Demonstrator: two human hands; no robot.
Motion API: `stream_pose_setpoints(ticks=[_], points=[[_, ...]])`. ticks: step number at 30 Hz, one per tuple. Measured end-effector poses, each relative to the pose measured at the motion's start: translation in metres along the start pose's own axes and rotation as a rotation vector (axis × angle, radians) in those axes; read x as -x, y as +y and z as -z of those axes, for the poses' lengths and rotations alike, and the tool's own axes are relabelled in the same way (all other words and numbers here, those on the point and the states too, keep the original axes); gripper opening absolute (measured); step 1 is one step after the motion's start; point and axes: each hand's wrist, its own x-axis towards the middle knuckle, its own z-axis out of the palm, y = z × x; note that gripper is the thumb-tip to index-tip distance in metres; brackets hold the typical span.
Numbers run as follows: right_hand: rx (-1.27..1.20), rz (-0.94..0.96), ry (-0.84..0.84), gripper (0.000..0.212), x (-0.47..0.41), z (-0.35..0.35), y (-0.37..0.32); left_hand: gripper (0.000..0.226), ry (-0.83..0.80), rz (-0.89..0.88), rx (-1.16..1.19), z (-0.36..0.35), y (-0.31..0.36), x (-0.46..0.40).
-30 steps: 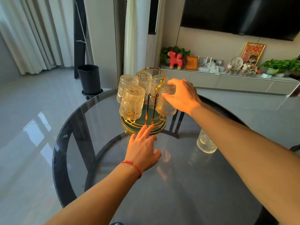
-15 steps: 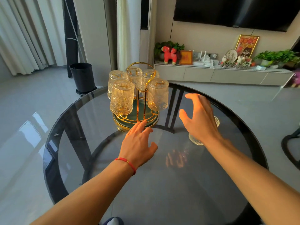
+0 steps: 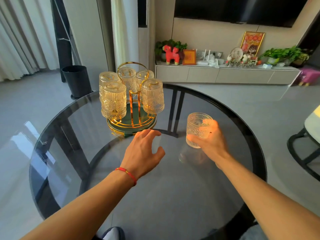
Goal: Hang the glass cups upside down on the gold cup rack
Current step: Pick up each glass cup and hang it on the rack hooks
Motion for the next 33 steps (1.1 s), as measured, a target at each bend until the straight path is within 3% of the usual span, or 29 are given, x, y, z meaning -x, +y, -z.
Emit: stream_pose_setpoints(ticks=[3, 7, 10, 13, 16, 19, 21, 23, 25, 28, 33], points=[[0.017, 0.163, -0.081, 0.078, 0.002, -0.002, -0.009, 0.053, -0.004, 0.021, 0.156, 0.003, 0.005, -0.001], [0.101, 0.413, -0.278, 0.087, 0.015, -0.009, -0.027, 0.080, -0.162, 0.152, 0.629, 0.013, 0.014, -0.002], [0.128, 0.509, -0.377, 0.093, 0.029, -0.019, -0.035, 0.074, -0.165, 0.243, 0.819, 0.018, 0.019, -0.002], [-0.002, 0.399, -0.420, 0.093, 0.031, -0.020, -0.044, 0.057, -0.079, 0.367, 1.066, 0.029, 0.017, -0.005], [-0.307, 0.164, -0.550, 0.066, 0.032, -0.016, -0.051, 0.051, -0.054, 0.435, 1.280, 0.039, 0.010, -0.007], [-0.429, 0.132, -0.532, 0.054, 0.037, -0.021, -0.057, 0.051, -0.066, 0.420, 1.362, 0.043, 0.005, -0.007], [-0.462, 0.168, -0.449, 0.053, 0.037, -0.023, -0.067, 0.059, -0.063, 0.399, 1.309, 0.046, 0.000, -0.007], [-0.426, 0.251, -0.321, 0.052, 0.035, -0.020, -0.082, 0.054, -0.010, 0.310, 1.067, 0.047, -0.007, -0.005], [-0.294, 0.383, -0.176, 0.053, 0.031, -0.017, -0.102, 0.047, 0.070, 0.202, 0.640, 0.044, -0.017, -0.001], [-0.165, 0.530, -0.071, 0.059, 0.024, -0.018, -0.135, 0.053, 0.032, 0.046, -0.016, 0.034, -0.031, 0.000], [0.062, 0.630, -0.042, 0.069, 0.008, -0.027, -0.175, 0.072, -0.048, -0.023, -0.236, 0.020, -0.045, -0.001]])
